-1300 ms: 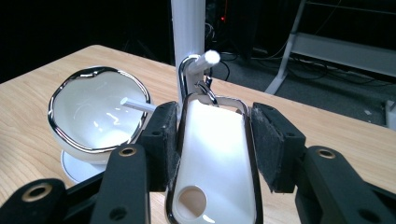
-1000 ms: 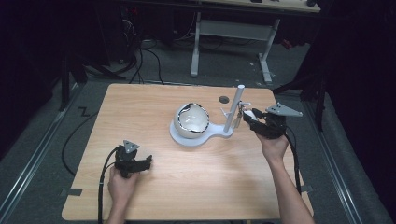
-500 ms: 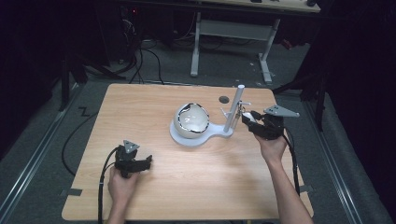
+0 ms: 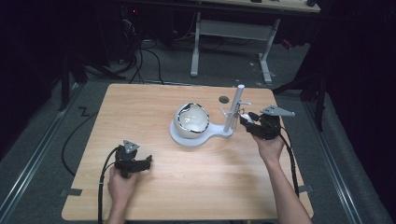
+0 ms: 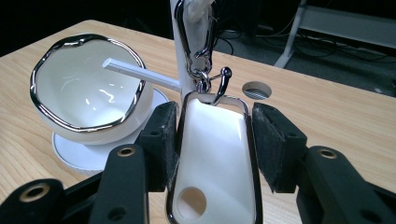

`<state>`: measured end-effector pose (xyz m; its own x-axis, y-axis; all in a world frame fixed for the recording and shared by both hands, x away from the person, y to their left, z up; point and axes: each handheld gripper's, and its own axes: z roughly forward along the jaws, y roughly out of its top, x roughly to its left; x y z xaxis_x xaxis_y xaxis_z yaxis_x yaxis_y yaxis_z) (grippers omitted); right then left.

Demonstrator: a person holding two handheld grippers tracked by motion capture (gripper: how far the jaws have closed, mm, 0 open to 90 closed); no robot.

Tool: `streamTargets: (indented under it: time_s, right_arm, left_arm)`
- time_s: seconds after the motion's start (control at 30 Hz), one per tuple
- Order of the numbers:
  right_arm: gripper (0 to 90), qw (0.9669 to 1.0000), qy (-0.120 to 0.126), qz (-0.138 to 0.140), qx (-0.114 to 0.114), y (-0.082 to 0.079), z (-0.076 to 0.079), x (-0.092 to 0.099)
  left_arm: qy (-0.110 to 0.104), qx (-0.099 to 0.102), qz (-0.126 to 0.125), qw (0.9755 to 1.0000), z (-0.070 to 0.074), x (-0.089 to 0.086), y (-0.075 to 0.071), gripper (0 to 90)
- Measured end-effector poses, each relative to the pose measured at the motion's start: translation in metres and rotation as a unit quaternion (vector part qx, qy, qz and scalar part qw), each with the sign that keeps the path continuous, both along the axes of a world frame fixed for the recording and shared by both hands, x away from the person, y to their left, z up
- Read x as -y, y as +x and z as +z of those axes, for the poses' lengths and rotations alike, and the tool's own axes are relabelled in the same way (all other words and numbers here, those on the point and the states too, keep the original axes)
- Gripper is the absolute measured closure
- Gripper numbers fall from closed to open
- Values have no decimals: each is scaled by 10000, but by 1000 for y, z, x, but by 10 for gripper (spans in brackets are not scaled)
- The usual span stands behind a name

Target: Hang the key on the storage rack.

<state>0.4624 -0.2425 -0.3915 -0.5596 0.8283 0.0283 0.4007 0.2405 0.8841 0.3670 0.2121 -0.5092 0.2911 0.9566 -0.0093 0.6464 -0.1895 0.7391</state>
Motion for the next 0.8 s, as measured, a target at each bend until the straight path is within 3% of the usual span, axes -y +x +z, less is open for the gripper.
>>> streamTargets:
  time_s: [0.43, 0.8]
  right_arm:
    - [515, 9999, -5, -35, -168, 3, -10, 0]
    - [500, 9998, 61, -83, -151, 1, -12, 2]
  left_arm:
    - [0, 0, 0, 10000, 0, 0, 0, 170]
    - [2, -1, -1, 10000, 0, 0, 0, 170]
